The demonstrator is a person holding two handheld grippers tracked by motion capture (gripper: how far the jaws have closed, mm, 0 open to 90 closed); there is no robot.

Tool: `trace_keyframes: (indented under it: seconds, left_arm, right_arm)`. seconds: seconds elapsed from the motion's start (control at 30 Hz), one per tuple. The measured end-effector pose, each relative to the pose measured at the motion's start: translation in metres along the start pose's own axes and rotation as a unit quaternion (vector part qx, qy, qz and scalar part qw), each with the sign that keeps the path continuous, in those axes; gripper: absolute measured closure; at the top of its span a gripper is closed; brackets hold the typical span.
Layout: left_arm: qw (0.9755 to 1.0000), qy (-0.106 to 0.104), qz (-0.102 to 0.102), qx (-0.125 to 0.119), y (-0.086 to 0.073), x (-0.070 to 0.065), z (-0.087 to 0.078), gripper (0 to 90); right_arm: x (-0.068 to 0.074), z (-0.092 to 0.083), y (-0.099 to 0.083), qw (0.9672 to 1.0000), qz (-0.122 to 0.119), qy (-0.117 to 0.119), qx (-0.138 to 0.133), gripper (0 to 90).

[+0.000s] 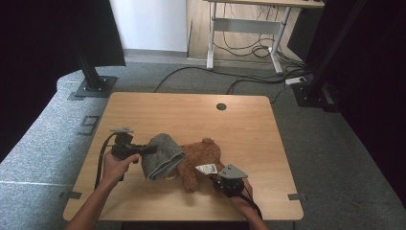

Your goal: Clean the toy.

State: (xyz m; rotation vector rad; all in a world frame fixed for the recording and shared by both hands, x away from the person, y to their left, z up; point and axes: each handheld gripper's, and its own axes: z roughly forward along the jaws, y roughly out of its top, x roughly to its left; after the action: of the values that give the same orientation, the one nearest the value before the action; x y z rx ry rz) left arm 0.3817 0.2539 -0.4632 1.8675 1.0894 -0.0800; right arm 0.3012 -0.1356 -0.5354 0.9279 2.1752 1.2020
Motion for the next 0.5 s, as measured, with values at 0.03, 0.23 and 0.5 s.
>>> trace_keyframes:
  seconds: [0.03, 0.23, 0.5]
  left_arm:
    - [1.0, -0.001, -0.004, 0.0, -0.002, 0.002, -0.001, 76.0]
    - [0.9999, -0.01, -0.014, -0.003, -0.007, 0.009, -0.003, 75.6]
    - [0.9997, -0.018, -0.015, 0.001, -0.018, 0.01, -0.006, 75.5]
  right_arm:
    - [0.0, 0.0, 0.0, 1.0, 0.0, 0.0, 0.0, 63.3]
    - [0.0, -0.001, -0.001, 1.0, 0.003, 0.0, -0.003, 62.7]
    - [0.001, -0.005, -0.002, 0.9998, 0.003, 0.018, -0.005, 58.9]
